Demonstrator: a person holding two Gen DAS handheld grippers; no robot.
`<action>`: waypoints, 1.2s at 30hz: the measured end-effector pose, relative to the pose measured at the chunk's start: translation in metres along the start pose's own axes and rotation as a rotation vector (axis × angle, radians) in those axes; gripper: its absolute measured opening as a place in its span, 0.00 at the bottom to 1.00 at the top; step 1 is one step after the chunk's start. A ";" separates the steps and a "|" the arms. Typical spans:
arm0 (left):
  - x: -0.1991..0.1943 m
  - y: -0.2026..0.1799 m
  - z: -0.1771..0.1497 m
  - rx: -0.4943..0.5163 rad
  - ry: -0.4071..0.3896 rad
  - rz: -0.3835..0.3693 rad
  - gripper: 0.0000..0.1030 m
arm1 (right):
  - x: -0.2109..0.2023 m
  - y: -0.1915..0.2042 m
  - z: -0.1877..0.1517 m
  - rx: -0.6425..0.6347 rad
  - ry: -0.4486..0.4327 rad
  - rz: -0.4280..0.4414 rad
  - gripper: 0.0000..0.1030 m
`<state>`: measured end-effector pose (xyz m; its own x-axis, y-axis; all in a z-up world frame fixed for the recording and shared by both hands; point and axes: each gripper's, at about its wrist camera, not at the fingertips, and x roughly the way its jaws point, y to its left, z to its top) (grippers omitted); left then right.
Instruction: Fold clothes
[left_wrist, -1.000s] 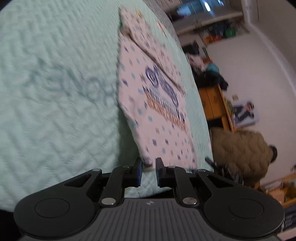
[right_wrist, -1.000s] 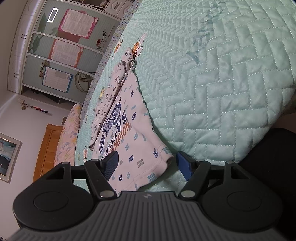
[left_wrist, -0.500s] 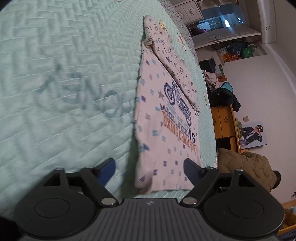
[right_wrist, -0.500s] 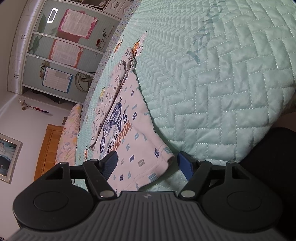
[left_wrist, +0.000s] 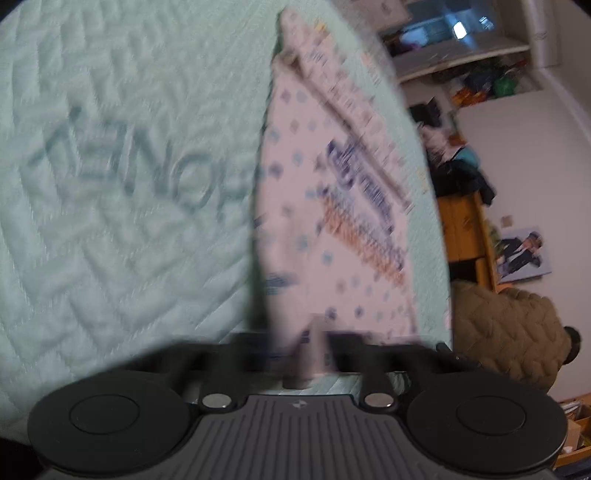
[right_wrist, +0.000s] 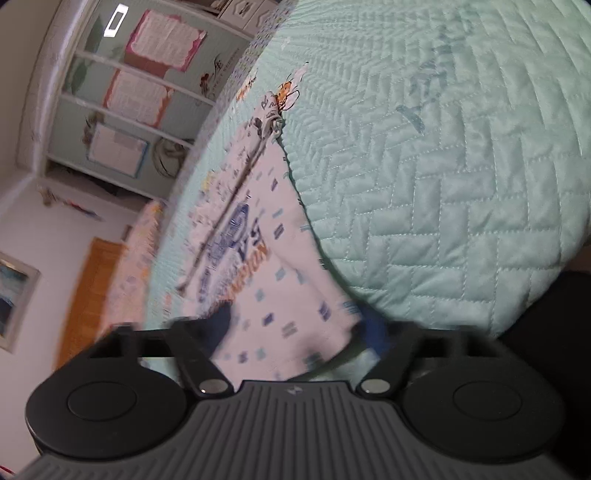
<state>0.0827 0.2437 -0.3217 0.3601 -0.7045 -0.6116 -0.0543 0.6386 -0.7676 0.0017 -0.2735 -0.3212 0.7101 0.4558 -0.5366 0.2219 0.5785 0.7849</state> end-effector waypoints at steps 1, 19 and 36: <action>0.000 0.000 -0.002 0.009 -0.007 0.000 0.06 | 0.003 0.001 0.000 -0.008 0.016 -0.018 0.06; -0.022 0.028 -0.014 -0.120 -0.069 -0.058 0.17 | -0.001 -0.001 -0.001 0.017 0.060 0.020 0.12; -0.030 0.018 -0.031 -0.102 -0.130 -0.050 0.06 | -0.003 0.010 -0.003 -0.055 0.039 0.009 0.03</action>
<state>0.0425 0.2668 -0.3232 0.4816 -0.6848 -0.5470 -0.1253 0.5639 -0.8163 -0.0002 -0.2667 -0.3131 0.6855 0.4863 -0.5419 0.1780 0.6098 0.7723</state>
